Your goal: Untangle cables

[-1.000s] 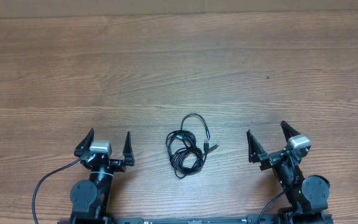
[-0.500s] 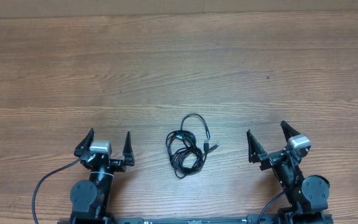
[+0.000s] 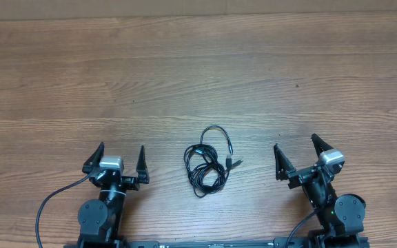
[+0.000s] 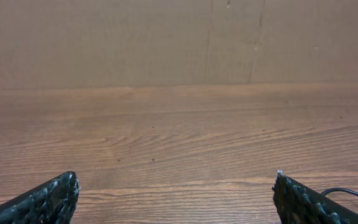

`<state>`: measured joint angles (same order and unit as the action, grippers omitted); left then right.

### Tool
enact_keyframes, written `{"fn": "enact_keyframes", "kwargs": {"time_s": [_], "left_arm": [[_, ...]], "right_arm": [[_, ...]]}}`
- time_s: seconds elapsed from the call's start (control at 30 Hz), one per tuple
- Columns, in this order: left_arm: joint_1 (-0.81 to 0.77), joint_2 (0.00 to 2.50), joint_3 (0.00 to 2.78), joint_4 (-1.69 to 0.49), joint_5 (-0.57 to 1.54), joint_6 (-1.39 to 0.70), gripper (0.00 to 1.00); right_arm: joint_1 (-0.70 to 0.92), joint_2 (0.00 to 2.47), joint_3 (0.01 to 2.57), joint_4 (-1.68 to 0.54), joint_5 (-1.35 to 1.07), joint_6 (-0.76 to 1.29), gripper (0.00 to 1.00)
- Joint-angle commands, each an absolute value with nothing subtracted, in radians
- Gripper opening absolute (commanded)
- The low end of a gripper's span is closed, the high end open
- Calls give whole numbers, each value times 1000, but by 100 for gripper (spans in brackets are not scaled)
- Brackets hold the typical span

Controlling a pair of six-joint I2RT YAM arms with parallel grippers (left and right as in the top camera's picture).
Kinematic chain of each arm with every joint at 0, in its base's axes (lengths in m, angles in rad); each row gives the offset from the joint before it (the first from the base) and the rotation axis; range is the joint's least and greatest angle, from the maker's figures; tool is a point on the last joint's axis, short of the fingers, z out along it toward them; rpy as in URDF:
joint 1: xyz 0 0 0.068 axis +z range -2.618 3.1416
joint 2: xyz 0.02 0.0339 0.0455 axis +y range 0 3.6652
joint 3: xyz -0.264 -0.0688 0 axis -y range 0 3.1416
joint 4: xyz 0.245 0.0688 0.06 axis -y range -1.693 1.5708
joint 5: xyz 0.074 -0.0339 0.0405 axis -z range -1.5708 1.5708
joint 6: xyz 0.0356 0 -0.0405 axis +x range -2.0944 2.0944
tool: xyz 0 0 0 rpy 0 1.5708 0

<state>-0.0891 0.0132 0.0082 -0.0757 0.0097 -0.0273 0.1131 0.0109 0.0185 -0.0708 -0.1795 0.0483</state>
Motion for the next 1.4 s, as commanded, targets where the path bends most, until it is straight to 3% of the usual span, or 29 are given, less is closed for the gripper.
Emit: {"fn": "enact_keyframes", "kwargs": {"time_s": [0.0, 0.67, 1.37], "left_arm": [[-83, 5, 5, -77, -7, -41, 100], [-83, 5, 10, -76, 45, -41, 100], [-83, 5, 205, -389, 131, 31, 100]], "right_arm": [[118, 3, 8, -65, -184, 48, 100], [118, 3, 8, -65, -184, 48, 100], [118, 3, 8, -65, -184, 48, 100]]}}
